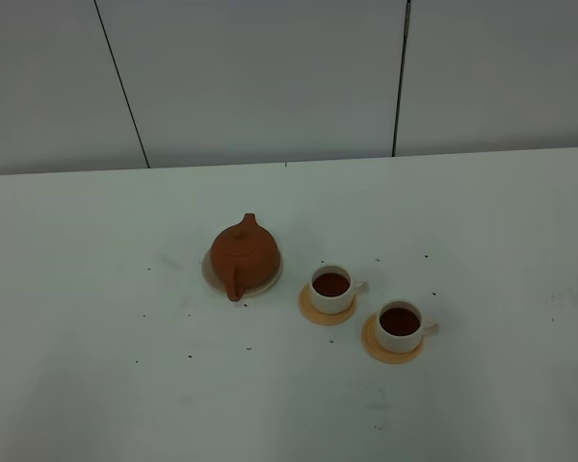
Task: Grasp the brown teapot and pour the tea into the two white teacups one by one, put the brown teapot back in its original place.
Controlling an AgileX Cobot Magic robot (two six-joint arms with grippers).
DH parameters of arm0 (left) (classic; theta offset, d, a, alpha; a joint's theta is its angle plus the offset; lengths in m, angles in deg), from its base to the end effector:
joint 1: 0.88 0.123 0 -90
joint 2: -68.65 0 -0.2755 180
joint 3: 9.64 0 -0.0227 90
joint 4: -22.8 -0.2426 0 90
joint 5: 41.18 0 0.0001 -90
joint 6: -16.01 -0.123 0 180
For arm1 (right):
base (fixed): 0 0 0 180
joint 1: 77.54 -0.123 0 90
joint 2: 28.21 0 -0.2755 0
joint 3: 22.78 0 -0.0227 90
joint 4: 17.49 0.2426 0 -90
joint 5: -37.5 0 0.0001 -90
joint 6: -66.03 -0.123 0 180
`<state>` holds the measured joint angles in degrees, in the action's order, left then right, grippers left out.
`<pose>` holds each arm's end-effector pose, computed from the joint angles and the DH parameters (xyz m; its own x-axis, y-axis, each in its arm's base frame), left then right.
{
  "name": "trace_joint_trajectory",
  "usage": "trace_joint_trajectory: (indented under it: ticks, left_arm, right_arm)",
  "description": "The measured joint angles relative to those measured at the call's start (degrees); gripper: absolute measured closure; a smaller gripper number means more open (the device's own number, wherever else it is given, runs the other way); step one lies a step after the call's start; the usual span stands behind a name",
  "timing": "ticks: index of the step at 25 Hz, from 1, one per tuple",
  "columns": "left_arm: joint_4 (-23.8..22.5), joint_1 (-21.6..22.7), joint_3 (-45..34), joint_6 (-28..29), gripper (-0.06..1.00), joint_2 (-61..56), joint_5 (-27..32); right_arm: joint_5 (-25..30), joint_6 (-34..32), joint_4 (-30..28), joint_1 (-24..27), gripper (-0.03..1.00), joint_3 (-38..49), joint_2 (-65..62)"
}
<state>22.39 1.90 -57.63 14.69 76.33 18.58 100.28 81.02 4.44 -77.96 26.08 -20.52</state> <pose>0.0255 0.0020 0.2625 -0.4302 0.0058 -0.9027 -0.0426 0.9987 0.0267 0.0194 0.0410 0.2588 -0.4370 -0.0781 -0.8961 -0.3372 0.9378 0.0827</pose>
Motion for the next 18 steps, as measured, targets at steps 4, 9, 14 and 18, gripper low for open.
trace_joint_trajectory:
  ticks: [4, 9, 14, 18]
  left_arm:
    - [0.0, 0.0, 0.0, 0.0, 0.39, 0.0, 0.0]
    - [0.0, 0.0, 0.0, 0.0, 0.39, 0.0, 0.0]
    - [0.0, 0.0, 0.0, 0.1, 0.39, 0.0, 0.0]
    - [0.0, 0.0, 0.0, 0.0, 0.39, 0.0, 0.0]
  right_arm:
    - [0.0, 0.0, 0.0, 0.0, 0.72, 0.0, 0.0]
    - [0.0, 0.0, 0.0, 0.0, 0.72, 0.0, 0.0]
    - [0.0, 0.0, 0.0, 0.0, 0.72, 0.0, 0.0]
    - [0.0, 0.0, 0.0, 0.0, 0.72, 0.0, 0.0]
